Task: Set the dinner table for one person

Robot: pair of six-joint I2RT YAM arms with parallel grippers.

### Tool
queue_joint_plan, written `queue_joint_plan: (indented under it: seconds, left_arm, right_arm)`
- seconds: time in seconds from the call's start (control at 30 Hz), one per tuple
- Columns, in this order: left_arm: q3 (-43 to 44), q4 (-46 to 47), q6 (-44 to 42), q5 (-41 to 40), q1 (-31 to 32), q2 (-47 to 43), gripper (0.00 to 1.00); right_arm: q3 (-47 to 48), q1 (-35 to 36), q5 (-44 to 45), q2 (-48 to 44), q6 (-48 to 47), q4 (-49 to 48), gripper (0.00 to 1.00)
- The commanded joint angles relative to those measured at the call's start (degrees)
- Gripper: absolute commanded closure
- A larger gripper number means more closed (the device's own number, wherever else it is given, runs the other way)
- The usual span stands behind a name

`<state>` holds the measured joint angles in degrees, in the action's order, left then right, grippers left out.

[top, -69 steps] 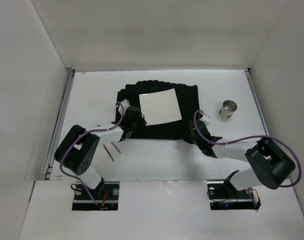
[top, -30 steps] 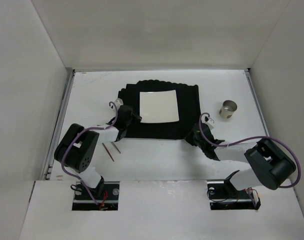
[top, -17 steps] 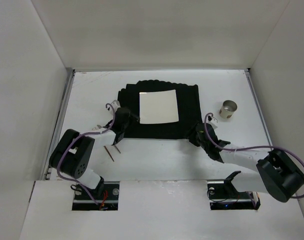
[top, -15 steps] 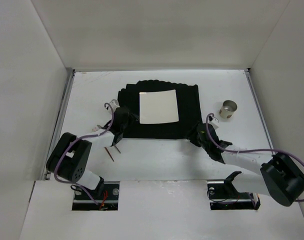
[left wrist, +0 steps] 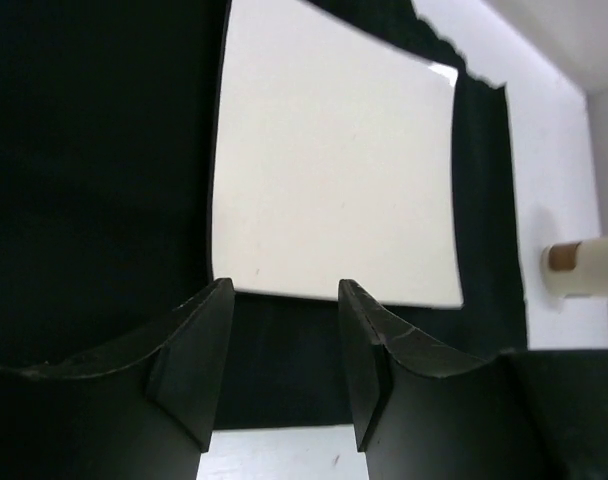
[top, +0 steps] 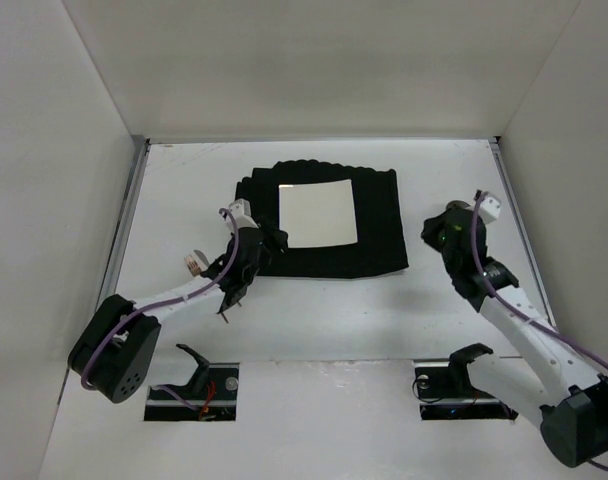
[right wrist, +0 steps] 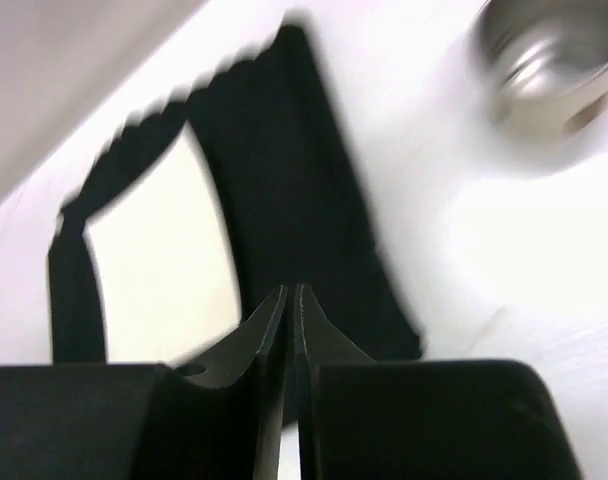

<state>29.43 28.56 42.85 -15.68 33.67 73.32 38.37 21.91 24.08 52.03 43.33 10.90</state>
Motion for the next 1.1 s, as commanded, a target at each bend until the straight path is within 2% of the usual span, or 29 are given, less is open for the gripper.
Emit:
queue_joint_plan:
  seconds: [0.0,0.03,0.13,0.17,0.23,0.37,0.47,0.67,0.97,1.07]
  left_arm:
    - [-2.97,6.32,-3.56,-2.51,1.96,-0.98,0.56]
    - [-4.02,7.9,-3.56,-2.69,2.32,-1.25,0.56]
    - [-6.31,11.6,-3.74,-2.86,3.02,-1.34,0.56]
    - [-6.92,12.39,-3.74,-2.86,3.11,-1.34,0.56]
    - [-7.8,13.28,-3.39,-2.86,3.46,-0.99,0.56]
    - [-8.16,13.63,-3.12,-2.86,3.46,-0.28,0.55]
    - [-8.51,13.98,-3.04,-2.86,2.94,0.24,0.55]
    - [-8.51,14.33,-2.95,-2.77,2.76,0.77,0.55]
    - [-8.16,14.77,-2.86,-2.51,2.67,2.44,0.55]
    - [-7.99,14.86,-2.86,-2.42,2.67,2.97,0.55]
  right_arm:
    - [5.13,-7.87,2.29,2.19,-7.29,3.17,0.85]
    - [5.75,-9.98,2.64,3.24,-7.64,2.82,0.79]
    - [7.42,-15.61,3.43,5.71,-8.0,2.21,0.52]
    - [7.77,-17.11,4.04,6.84,-8.0,1.85,0.47]
    - [8.39,-19.92,5.1,9.13,-8.17,1.06,0.44]
    - [10.58,-25.81,3.27,17.03,-8.35,-1.83,0.46]
    - [12.6,-27.49,-0.69,21.52,-9.05,-4.12,0.51]
    - [14.28,-29.86,-2.27,26.36,-9.67,-5.27,0.58]
    - [15.07,-29.96,-4.3,34.27,-8.97,-7.2,0.62]
    - [15.33,-29.87,-4.91,35.15,-9.23,-8.35,0.7]
